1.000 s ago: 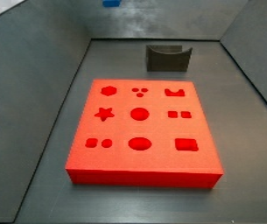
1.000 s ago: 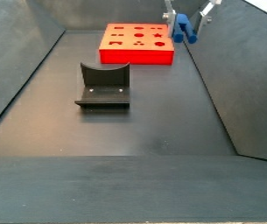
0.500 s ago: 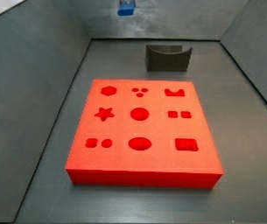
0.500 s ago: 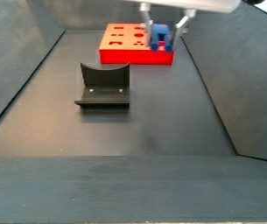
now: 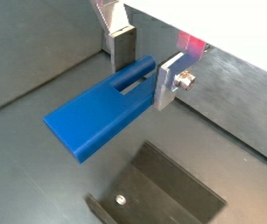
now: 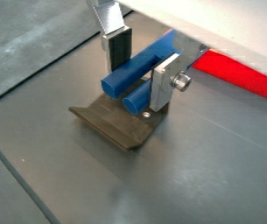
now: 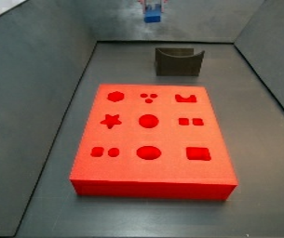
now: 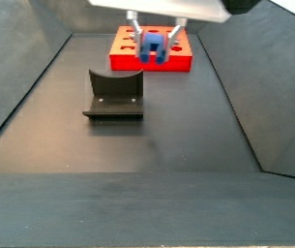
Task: Pick up the square-circle object. Move up. Rotate the square-circle object. Place the square-circle object on the fixture. Regrasp the square-circle object. Move to above the board. Insert the square-circle object.
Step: Place the square-circle object on the fixture.
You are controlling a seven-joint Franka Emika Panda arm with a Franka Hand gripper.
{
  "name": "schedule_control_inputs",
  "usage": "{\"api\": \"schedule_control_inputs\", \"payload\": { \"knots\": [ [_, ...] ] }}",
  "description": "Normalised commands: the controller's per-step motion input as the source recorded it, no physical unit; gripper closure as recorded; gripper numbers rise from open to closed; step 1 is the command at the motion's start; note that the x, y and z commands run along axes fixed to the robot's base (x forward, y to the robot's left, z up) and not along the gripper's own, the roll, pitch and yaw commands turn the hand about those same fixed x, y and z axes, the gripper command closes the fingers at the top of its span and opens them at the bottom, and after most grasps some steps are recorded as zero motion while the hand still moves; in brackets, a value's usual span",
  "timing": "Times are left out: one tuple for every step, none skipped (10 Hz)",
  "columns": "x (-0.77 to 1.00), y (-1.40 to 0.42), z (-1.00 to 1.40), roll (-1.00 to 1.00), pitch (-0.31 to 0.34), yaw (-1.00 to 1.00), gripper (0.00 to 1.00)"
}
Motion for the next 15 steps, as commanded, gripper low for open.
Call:
{"api": "schedule_control_inputs", "payload": {
  "knots": [
    [0.7, 0.0, -0.05, 0.0, 0.035, 0.03, 1.0],
    [0.58, 0.0, -0.03, -0.01, 0.048, 0.03, 1.0],
    [0.44, 0.0, -0.02, -0.02, 0.07, 0.03, 1.0],
    [0.34, 0.0, -0.02, -0.03, 0.084, 0.03, 1.0],
    [0.71, -0.25, 0.51, -1.0, 0.264, 0.24, 1.0],
    [0.58, -0.22, 0.49, -1.0, 0.275, 0.22, 1.0],
    [0.51, -0.13, 0.39, -1.0, 0.282, 0.2, 1.0],
    [0.37, -0.04, 0.15, -1.0, 0.275, 0.16, 1.0],
    [0.29, 0.0, 0.05, -1.0, 0.274, 0.14, 1.0],
    [0.21, 0.03, 0.02, -1.0, 0.29, 0.1, 1.0],
    [0.16, 0.04, 0.01, -1.0, 0.306, 0.07, 1.0],
    [0.1, 0.04, 0.0, -1.0, 0.322, 0.03, 1.0],
    [0.09, 0.05, 0.0, -1.0, 0.327, -0.02, 1.0],
    [0.09, 0.05, -0.01, -0.82, 0.278, -0.08, 1.0],
    [0.1, 0.05, -0.01, -0.71, 0.253, -0.1, 1.0]
  ]
}}
